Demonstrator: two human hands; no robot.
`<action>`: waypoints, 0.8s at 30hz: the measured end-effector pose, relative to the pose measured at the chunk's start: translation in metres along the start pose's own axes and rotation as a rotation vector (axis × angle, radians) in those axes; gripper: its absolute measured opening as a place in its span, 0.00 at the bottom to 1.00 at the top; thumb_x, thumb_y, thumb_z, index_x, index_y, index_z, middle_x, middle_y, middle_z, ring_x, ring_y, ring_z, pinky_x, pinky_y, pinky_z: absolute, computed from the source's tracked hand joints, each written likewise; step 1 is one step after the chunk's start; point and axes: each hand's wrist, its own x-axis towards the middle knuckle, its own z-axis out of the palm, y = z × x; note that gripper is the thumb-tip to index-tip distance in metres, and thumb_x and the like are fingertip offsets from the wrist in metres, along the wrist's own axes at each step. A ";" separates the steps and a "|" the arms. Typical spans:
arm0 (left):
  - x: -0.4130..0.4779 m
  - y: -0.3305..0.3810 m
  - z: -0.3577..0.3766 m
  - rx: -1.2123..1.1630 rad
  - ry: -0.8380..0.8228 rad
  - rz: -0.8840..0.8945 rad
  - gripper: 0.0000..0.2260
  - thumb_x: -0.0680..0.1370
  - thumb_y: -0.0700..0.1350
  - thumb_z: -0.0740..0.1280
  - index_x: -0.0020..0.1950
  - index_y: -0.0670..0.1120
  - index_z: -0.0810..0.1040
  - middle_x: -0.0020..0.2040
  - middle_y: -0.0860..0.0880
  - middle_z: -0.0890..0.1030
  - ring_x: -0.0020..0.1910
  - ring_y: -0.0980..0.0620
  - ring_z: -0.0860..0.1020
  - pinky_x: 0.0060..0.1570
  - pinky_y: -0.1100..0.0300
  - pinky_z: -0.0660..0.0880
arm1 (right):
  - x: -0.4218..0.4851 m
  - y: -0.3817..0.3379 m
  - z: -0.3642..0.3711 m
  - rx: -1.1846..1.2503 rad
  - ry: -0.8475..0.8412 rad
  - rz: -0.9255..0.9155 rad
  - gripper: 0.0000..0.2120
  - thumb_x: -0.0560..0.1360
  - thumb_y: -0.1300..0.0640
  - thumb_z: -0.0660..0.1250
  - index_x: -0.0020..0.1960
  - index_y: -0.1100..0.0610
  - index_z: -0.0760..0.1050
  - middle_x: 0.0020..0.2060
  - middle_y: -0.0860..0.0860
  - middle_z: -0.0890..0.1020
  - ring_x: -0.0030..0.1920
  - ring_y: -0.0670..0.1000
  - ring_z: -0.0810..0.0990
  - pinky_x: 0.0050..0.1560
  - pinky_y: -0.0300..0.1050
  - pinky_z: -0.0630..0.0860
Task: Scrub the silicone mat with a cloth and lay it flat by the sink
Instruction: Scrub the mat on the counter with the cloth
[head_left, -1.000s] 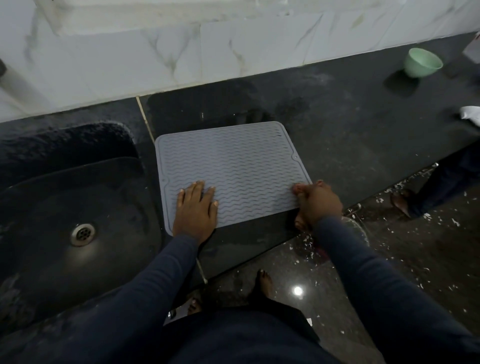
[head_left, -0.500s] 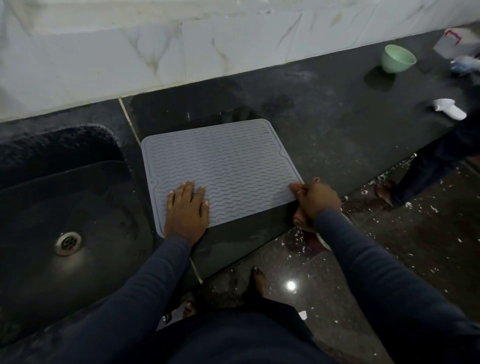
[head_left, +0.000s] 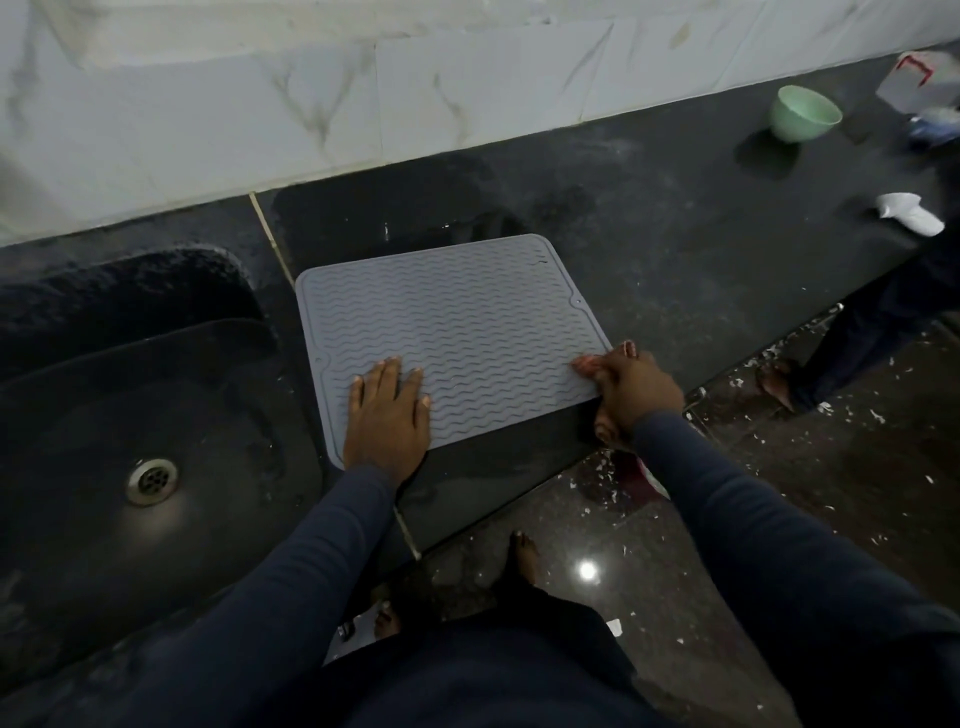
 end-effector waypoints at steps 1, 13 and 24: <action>0.001 0.000 -0.001 -0.006 0.005 -0.006 0.21 0.78 0.51 0.57 0.68 0.45 0.74 0.70 0.40 0.70 0.70 0.41 0.66 0.71 0.42 0.55 | 0.002 -0.007 -0.001 0.006 0.004 0.021 0.15 0.79 0.43 0.58 0.62 0.44 0.75 0.60 0.55 0.73 0.55 0.61 0.77 0.59 0.56 0.72; 0.020 0.002 0.000 0.038 0.011 -0.046 0.20 0.78 0.48 0.56 0.68 0.45 0.73 0.69 0.39 0.71 0.67 0.38 0.68 0.67 0.41 0.59 | -0.044 -0.089 0.025 0.070 -0.087 -0.449 0.15 0.77 0.49 0.64 0.63 0.42 0.76 0.66 0.49 0.72 0.60 0.51 0.76 0.54 0.31 0.70; 0.019 0.004 -0.002 0.027 -0.012 -0.051 0.21 0.79 0.49 0.54 0.69 0.45 0.73 0.70 0.38 0.70 0.68 0.37 0.67 0.68 0.41 0.58 | -0.020 -0.114 0.014 0.128 -0.094 -0.365 0.16 0.79 0.40 0.58 0.62 0.42 0.76 0.62 0.49 0.74 0.62 0.55 0.74 0.61 0.54 0.72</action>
